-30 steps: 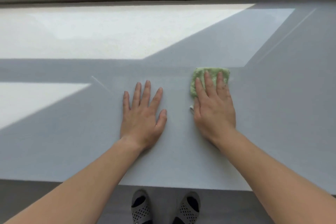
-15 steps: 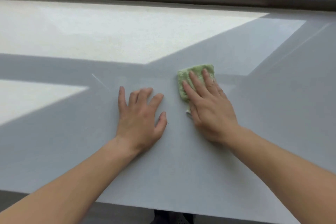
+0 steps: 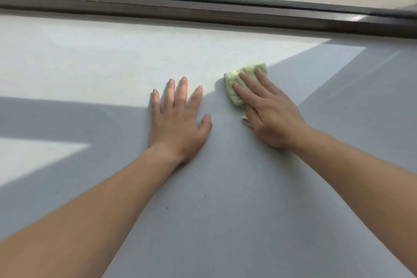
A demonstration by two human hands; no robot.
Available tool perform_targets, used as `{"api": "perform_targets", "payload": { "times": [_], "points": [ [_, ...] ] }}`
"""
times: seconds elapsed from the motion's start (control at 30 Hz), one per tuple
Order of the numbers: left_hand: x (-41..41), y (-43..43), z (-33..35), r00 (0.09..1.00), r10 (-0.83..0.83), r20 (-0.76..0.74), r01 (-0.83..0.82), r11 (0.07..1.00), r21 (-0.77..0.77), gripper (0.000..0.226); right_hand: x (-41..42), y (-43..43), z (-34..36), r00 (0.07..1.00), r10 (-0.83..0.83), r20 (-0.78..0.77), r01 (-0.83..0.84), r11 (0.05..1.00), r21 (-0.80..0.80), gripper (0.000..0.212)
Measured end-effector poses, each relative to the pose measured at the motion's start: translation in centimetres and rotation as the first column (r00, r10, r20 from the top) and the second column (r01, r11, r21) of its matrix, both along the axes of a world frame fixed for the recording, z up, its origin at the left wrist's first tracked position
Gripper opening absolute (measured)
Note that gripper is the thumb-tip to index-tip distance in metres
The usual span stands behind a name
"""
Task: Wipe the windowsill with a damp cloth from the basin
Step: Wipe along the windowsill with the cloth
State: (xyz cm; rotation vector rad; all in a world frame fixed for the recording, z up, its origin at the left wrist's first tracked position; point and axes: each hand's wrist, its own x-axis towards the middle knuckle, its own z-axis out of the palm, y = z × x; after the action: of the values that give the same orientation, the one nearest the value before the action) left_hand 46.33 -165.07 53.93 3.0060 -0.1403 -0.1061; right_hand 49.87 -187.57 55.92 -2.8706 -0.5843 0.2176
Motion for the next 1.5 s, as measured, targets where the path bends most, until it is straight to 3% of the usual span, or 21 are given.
{"api": "perform_targets", "payload": {
  "times": [0.1, 0.17, 0.27, 0.33, 0.37, 0.5, 0.53, 0.6, 0.7, 0.83, 0.97, 1.13, 1.23, 1.3, 1.43, 1.5],
  "points": [
    [-0.2, -0.1, 0.1, 1.0, -0.001, -0.009, 0.001, 1.0, -0.019, 0.07, 5.1, -1.6, -0.2, 0.945, -0.328, -0.014, 0.328, 0.945, 0.012, 0.059],
    [0.4, -0.1, 0.5, 1.0, 0.008, -0.004, -0.008, 0.998, -0.055, 0.07, 6.2, 0.6, -0.5, 0.903, -0.428, 0.034, 0.429, 0.903, -0.008, 0.06],
    [2.5, -0.4, 1.0, 1.0, 0.025, -0.009, -0.026, 0.992, -0.125, 0.061, 5.4, 3.0, -0.6, 0.988, -0.141, 0.065, 0.142, 0.99, -0.005, 0.059],
    [3.6, -0.9, 0.8, 0.996, 0.049, -0.075, -0.059, 0.989, -0.136, 0.062, 6.4, 1.4, -0.1, 1.0, 0.011, 0.025, -0.011, 1.0, 0.002, 0.062],
    [3.8, -1.1, 0.6, 0.994, 0.062, -0.092, -0.073, 0.991, -0.115, 0.065, 7.7, 0.4, -0.1, 1.0, -0.006, 0.026, 0.006, 1.0, 0.003, 0.062],
    [3.3, -1.8, 0.3, 0.997, 0.058, -0.052, -0.059, 0.998, -0.026, 0.071, 11.5, 1.6, -0.6, 0.918, -0.395, 0.042, 0.393, 0.919, 0.041, 0.057],
    [3.4, -1.8, 0.3, 0.997, 0.059, -0.046, -0.06, 0.998, -0.021, 0.071, 11.6, 3.1, -0.7, 0.92, -0.388, 0.058, 0.386, 0.922, 0.039, 0.058],
    [3.6, -1.8, 0.3, 0.997, 0.06, -0.038, -0.061, 0.998, -0.015, 0.072, 11.3, 4.9, -0.8, 0.972, -0.224, 0.074, 0.222, 0.974, 0.046, 0.058],
    [3.6, -1.5, 0.2, 0.997, 0.064, -0.035, -0.064, 0.998, -0.006, 0.072, 11.7, 2.5, -0.5, 0.996, -0.059, 0.071, 0.055, 0.997, 0.052, 0.061],
    [3.6, -1.7, 0.3, 0.997, 0.058, -0.043, -0.059, 0.998, -0.013, 0.072, 12.3, -4.5, -0.3, 0.967, -0.25, 0.049, 0.247, 0.967, 0.057, 0.058],
    [3.6, -1.9, 0.3, 0.997, 0.056, -0.051, -0.056, 0.998, -0.001, 0.073, 10.7, -3.5, -0.6, 0.852, -0.519, 0.071, 0.515, 0.854, 0.068, 0.057],
    [3.6, -1.7, 0.4, 0.997, 0.055, -0.055, -0.055, 0.998, -0.008, 0.073, 8.3, -5.6, -0.5, 0.974, -0.225, 0.019, 0.225, 0.974, 0.017, 0.057],
    [3.6, -1.8, 0.3, 0.997, 0.052, -0.062, -0.052, 0.999, -0.008, 0.073, 8.7, -8.1, 0.1, 0.89, -0.455, -0.02, 0.456, 0.89, 0.016, 0.06],
    [3.6, -1.8, 0.4, 0.996, 0.056, -0.062, -0.057, 0.998, -0.012, 0.073, 7.7, -5.9, 0.0, 0.851, -0.525, 0.013, 0.525, 0.851, 0.025, 0.059],
    [3.6, -1.8, 0.5, 0.996, 0.056, -0.063, -0.057, 0.998, -0.01, 0.073, 2.7, -4.4, -0.4, 0.966, -0.256, 0.038, 0.255, 0.966, 0.038, 0.056],
    [3.6, -1.6, 0.5, 0.997, 0.058, -0.057, -0.059, 0.998, -0.029, 0.073, 2.2, -7.0, -0.2, 0.978, -0.208, 0.014, 0.208, 0.978, 0.018, 0.054]
  ]
}}
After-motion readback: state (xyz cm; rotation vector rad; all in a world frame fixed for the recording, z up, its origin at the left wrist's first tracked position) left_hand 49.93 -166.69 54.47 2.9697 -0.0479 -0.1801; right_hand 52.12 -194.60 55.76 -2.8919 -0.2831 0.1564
